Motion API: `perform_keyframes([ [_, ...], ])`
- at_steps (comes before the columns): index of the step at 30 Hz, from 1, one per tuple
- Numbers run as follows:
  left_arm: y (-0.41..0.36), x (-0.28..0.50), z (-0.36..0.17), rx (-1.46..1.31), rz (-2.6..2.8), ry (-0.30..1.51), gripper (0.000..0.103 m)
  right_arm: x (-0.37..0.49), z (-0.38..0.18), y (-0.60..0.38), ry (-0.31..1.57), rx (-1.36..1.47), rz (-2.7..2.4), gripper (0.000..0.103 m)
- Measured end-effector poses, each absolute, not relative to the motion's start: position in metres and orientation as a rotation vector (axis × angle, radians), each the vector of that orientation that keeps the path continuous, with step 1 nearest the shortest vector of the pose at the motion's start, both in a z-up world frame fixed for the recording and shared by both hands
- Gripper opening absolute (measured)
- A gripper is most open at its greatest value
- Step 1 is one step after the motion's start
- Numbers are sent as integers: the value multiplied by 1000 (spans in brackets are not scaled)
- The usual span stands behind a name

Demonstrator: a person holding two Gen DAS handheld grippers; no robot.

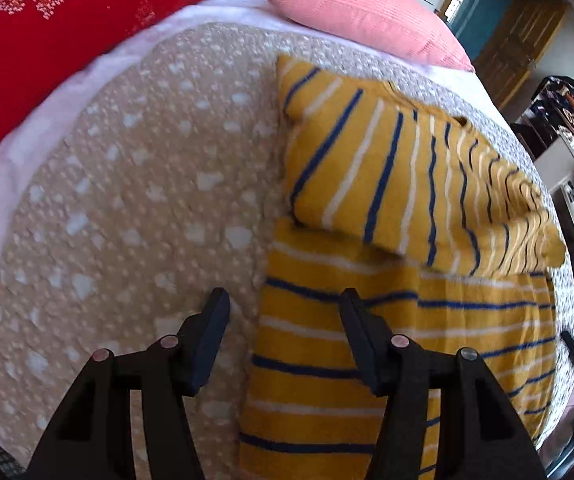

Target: Fold small clothes

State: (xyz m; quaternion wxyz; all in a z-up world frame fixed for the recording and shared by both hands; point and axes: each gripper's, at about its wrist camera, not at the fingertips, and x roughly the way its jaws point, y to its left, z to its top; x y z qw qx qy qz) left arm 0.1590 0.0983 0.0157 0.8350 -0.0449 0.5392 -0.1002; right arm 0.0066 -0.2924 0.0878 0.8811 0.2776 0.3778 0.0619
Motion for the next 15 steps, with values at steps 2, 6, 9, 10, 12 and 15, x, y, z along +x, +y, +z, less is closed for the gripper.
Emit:
perform_keyframes([
  [2,94,155,15,-76,-215,1122,61,31,90,-296,792,569,114,61],
  [6,89,153,16,-87,-232,1121,62,79,78,-317,804,690,86,61],
  [9,91,151,15,-102,-229,1120,62,104,63,-332,810,834,126,35],
  [10,92,151,16,-103,-230,1122,61,108,59,-335,824,862,134,7],
  [12,96,147,21,-113,-231,1120,51,101,61,-341,807,860,100,8],
  [15,109,140,30,-159,-248,1102,51,79,63,-349,821,786,-43,9],
])
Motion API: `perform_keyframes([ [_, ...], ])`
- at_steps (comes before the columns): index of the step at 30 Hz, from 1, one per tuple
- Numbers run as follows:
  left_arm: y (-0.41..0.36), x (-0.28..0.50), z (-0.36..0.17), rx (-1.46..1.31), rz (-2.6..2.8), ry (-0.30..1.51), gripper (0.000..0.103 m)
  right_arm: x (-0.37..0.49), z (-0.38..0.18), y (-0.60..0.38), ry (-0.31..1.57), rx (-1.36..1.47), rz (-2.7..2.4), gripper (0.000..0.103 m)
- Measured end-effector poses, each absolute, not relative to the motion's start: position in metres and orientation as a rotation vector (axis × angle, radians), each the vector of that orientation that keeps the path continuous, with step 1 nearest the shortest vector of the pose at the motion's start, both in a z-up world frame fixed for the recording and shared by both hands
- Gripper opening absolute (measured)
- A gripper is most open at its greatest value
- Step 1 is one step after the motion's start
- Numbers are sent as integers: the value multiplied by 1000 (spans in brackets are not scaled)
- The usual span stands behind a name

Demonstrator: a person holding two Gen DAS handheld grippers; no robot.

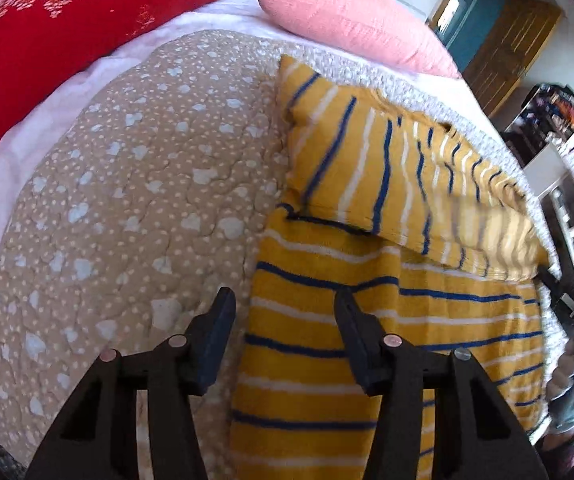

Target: Fold small clothes

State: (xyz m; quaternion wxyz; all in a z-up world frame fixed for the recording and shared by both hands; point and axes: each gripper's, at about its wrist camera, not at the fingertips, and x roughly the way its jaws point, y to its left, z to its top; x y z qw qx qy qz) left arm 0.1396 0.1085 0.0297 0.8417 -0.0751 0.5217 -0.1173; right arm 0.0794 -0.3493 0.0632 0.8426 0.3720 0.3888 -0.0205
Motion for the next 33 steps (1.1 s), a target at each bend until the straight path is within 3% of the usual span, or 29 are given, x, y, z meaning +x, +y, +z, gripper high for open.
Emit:
perform_keyframes([
  [3,118,129,36,-219,-272,1091,51,55,69,-352,813,751,-69,13],
  [4,121,125,36,-239,-283,1097,51,49,72,-352,808,753,-49,21],
  [5,124,120,35,-257,-294,1109,51,37,73,-351,804,769,-8,39],
  [7,127,112,29,-271,-309,1130,51,17,71,-350,820,808,52,58],
  [22,122,5,6,-544,-579,1158,53,-75,51,-285,910,842,365,59],
  [33,123,-45,4,-514,-564,1128,55,-112,32,-232,1002,786,430,59],
])
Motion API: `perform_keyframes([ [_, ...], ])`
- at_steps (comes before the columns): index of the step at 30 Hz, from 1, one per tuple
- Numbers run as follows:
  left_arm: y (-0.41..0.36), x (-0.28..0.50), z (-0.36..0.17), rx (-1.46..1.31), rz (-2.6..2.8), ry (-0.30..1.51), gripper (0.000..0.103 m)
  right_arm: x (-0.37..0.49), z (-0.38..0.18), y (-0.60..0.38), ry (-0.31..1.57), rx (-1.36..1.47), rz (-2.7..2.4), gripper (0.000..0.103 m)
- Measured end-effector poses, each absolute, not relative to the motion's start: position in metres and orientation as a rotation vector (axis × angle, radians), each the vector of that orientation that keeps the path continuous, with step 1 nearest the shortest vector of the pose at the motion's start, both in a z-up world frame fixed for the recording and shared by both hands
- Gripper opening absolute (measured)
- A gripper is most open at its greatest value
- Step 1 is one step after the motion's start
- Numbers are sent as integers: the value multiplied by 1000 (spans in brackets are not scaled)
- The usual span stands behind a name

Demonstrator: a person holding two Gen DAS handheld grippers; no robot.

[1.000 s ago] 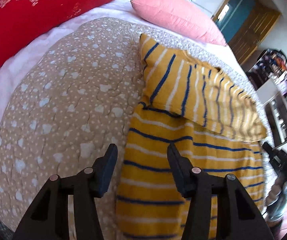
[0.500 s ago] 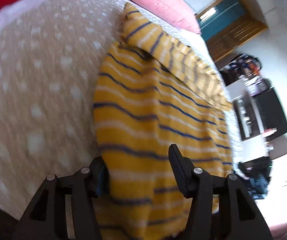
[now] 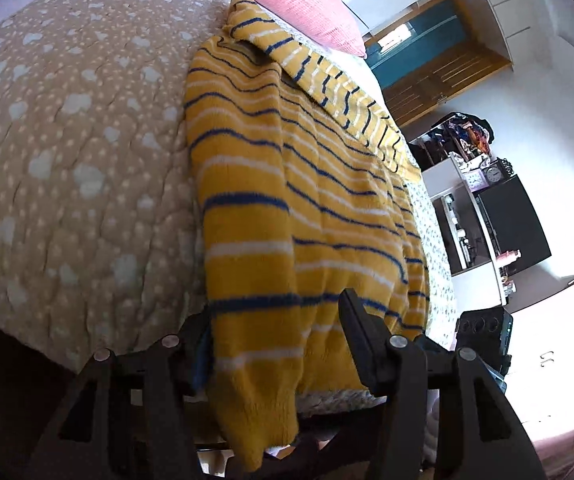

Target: Fold small clothes

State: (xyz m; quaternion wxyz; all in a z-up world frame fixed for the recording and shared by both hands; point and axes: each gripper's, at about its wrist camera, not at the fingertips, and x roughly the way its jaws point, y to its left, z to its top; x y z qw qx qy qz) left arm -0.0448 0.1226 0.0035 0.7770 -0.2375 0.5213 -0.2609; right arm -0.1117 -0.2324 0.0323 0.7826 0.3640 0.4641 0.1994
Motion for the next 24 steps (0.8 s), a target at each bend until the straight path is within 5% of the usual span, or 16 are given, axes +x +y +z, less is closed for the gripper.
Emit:
perform_keyframes([
  [2,121,-46,4,-493,-534,1136,45,-111,27,-228,995,786,416,55],
  [3,121,-44,4,-472,-500,1147,26,-108,25,-227,995,794,398,49],
  [5,124,-39,4,-436,-446,1185,14,-107,21,-231,1010,806,357,16],
  [15,145,-80,60,-469,-437,1107,11,-142,81,-253,896,804,479,10],
  [24,146,-115,33,-521,-447,1206,11,-194,68,-275,949,857,435,10],
])
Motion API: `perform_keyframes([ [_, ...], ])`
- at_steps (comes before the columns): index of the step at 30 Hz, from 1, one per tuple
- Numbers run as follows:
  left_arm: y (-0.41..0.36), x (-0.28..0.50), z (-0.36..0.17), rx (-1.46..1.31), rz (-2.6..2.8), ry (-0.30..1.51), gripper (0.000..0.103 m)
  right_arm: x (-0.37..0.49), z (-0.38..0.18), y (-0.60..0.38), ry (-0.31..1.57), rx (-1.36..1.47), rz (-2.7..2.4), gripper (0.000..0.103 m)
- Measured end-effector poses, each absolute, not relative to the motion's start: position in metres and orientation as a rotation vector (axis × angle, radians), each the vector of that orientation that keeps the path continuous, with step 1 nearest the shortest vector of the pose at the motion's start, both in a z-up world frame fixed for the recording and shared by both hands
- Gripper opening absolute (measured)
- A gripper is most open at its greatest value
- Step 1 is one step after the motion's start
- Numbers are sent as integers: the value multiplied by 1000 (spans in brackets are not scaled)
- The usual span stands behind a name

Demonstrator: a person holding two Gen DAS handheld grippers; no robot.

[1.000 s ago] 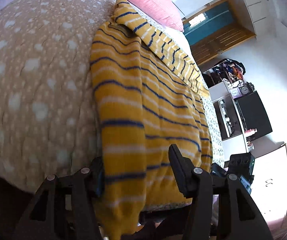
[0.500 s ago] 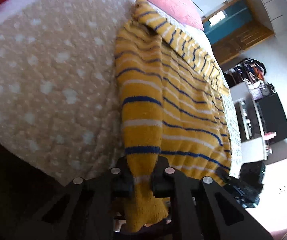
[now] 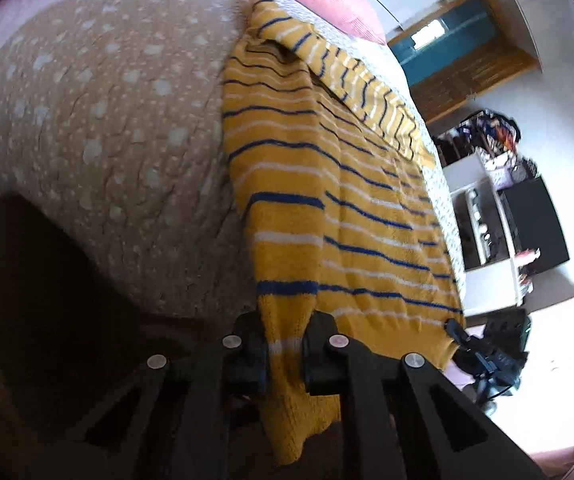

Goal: Fold small clothes
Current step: 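Fold the sweater over onto itself with both grippers and release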

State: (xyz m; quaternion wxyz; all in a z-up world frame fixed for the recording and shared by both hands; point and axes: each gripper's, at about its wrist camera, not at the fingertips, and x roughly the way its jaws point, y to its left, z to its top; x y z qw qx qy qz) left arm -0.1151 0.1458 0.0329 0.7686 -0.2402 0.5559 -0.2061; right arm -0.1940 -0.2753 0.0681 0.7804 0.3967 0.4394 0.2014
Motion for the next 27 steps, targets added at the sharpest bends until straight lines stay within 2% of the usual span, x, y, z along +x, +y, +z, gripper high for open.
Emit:
perform_keyframes([
  [7,147,-63,81,-463,-467,1086,11,-142,106,-265,864,792,496,10],
  [13,118,44,113,-407,-445,1010,11,-39,143,-271,768,731,463,10],
  [18,97,131,90,-406,-393,1068,12,47,136,-294,768,778,362,10],
  [23,97,159,67,-437,-391,1120,12,93,112,-298,831,808,317,13],
  [25,102,174,64,-496,-426,1121,15,104,107,-301,836,816,310,14],
  [27,108,198,60,-577,-446,1123,23,121,100,-308,840,859,301,20],
])
